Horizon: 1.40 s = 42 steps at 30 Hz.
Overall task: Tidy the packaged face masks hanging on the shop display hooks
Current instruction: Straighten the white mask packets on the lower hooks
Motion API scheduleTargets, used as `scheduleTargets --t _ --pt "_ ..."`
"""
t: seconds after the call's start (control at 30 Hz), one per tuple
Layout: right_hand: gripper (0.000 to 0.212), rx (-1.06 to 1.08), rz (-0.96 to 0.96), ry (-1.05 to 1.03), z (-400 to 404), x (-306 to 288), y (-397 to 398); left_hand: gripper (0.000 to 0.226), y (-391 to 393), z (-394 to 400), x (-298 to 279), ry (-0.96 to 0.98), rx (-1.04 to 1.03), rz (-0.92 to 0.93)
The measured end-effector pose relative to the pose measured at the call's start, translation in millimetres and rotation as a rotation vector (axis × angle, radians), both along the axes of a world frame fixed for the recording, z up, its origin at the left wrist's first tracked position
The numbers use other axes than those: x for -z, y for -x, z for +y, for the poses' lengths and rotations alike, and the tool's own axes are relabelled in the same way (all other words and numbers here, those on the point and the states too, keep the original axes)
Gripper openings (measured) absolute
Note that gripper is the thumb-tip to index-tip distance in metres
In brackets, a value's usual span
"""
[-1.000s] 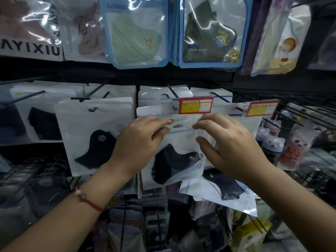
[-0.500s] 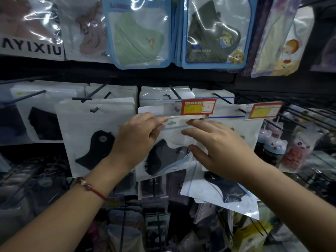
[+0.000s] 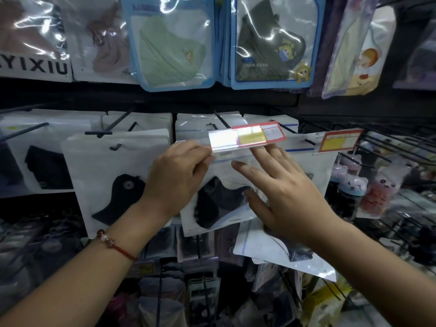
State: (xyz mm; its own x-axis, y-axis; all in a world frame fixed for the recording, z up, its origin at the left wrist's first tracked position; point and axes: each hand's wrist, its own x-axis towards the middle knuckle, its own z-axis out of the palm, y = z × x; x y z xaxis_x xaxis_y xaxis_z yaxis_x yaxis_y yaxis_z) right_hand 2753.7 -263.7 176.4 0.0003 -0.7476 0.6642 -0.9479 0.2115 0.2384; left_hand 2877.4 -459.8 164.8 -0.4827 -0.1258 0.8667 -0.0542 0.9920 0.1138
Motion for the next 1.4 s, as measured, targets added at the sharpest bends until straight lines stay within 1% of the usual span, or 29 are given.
scheduleTargets --t 0.1,0.3,0.43,0.6,0.8,0.9,1.03,1.13,1.27,1.4 --pt "0.049 0.027 0.003 -0.026 -0.3 -1.5 0.5 0.027 3.2 1.0 -2.1 -0.043 0.024 -0.004" --pt "0.048 0.021 -0.03 -0.042 2.1 -3.7 2.3 0.015 7.4 2.6 -4.5 -0.114 0.064 0.062" --pt "0.045 0.016 -0.034 -0.052 2.8 -7.2 1.6 0.017 12.3 4.0 -6.1 -0.081 0.017 0.099" --pt "0.043 -0.011 -0.033 -0.058 2.7 -10.2 2.8 0.026 17.8 0.3 -2.5 0.034 -0.122 0.047" --pt "0.041 -0.016 -0.032 -0.051 2.2 -9.4 3.5 0.025 23.2 -3.5 1.5 0.135 -0.239 0.048" --pt "0.04 -0.009 -0.025 -0.029 6.2 -9.7 4.3 0.019 21.8 -3.2 5.0 0.135 -0.272 0.023" --pt "0.029 -0.026 -0.01 0.013 14.3 -9.6 7.5 0.029 15.2 3.7 7.0 0.094 -0.282 -0.018" --pt "0.023 -0.014 0.031 -0.028 19.7 -13.4 13.2 0.03 8.7 7.6 6.9 0.079 -0.253 -0.041" --pt "0.027 0.003 0.054 -0.127 24.8 -24.6 21.2 0.031 1.2 6.4 7.8 0.105 -0.238 -0.093" --pt "0.03 -0.019 0.075 -0.227 19.8 -41.1 26.5 0.024 -5.8 9.5 12.5 0.192 -0.26 -0.047"
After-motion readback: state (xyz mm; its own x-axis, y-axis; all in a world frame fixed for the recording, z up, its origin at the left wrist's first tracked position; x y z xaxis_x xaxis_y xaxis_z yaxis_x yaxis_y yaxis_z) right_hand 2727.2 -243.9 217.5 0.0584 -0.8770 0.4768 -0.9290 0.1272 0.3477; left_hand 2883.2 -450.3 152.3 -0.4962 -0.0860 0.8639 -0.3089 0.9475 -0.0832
